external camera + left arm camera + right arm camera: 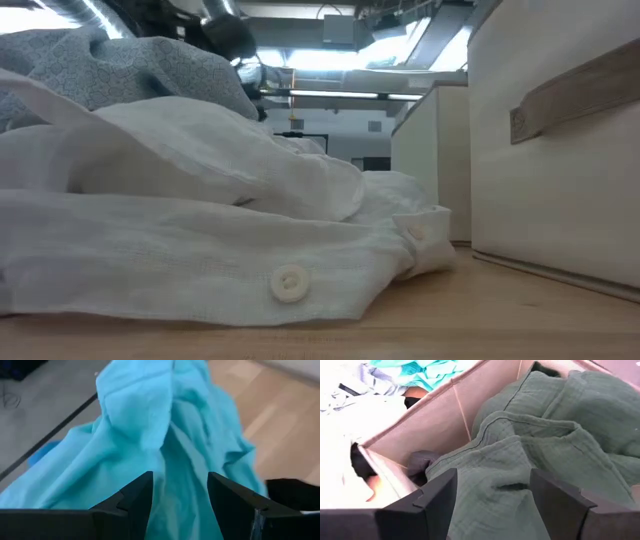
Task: Sort clothes
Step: Put the light green shorts into the top bin
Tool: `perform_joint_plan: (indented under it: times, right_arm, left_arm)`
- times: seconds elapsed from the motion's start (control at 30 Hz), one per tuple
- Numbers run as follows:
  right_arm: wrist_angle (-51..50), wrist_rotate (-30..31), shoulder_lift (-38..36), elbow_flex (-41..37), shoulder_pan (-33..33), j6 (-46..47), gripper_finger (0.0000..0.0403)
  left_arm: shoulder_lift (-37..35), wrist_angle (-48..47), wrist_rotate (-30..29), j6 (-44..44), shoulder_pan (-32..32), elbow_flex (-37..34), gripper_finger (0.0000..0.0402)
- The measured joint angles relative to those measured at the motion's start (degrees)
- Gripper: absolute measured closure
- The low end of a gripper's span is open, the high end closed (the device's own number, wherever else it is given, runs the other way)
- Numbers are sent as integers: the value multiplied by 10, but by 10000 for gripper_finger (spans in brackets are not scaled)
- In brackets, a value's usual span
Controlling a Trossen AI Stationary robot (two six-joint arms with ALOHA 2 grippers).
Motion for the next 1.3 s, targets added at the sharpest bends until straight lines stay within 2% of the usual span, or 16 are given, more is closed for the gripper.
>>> perform_joint_plan:
  times: [0.23, 0.6, 0.9, 1.03, 1.23, 1.3]
  right_arm:
    - [16, 5, 0, 0, 0, -12, 150]
    - [16, 5, 0, 0, 0, -14, 150]
    - [16, 5, 0, 0, 0, -14, 150]
    - [16, 5, 0, 0, 0, -14, 150]
    - [16, 5, 0, 0, 0, -15, 150]
    - [16, 5, 0, 0, 0, -15, 150]
  left_arm:
    - [57, 56, 66, 9, 21, 7, 224]
    - [169, 153, 85, 7, 29, 7, 224]
    - [241, 155, 78, 16, 30, 10, 226]
    - [249, 154, 78, 30, 30, 9, 266]
    - [248, 156, 82, 68, 30, 8, 383]
    - [245, 156, 70, 70, 25, 8, 389]
